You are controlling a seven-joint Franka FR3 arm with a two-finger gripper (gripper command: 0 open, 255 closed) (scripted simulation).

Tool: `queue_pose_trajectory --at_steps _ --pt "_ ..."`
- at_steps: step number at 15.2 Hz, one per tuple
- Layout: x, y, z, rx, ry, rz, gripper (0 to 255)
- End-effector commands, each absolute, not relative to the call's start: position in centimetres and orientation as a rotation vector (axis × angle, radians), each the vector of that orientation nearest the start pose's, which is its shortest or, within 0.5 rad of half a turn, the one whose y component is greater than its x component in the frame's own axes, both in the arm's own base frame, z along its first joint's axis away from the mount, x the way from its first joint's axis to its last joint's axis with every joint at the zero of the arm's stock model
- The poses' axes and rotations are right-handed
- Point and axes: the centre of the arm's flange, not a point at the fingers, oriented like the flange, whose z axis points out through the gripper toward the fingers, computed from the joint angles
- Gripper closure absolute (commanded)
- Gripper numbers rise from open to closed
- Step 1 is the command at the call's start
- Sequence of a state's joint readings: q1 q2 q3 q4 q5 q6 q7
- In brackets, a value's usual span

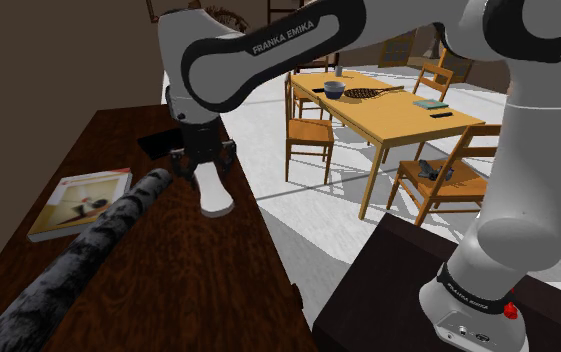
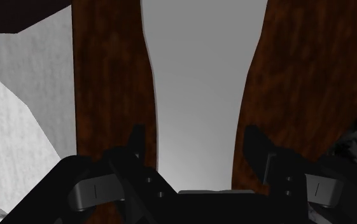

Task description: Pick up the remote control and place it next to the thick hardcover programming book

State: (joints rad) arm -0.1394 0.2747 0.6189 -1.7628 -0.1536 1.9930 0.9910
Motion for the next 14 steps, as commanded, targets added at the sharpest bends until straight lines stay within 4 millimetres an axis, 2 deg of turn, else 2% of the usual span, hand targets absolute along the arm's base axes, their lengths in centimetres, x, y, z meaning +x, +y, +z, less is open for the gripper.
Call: queue_pose_trajectory --at_steps 1,11,14 --pt "59.5 24.7 43.3 -3.038 0.724 0.006 255" --pt "71.6 20.1 43.4 -3.038 0.724 0.006 255" --pt "71.6 20.1 41.8 -3.038 0.724 0.006 255"
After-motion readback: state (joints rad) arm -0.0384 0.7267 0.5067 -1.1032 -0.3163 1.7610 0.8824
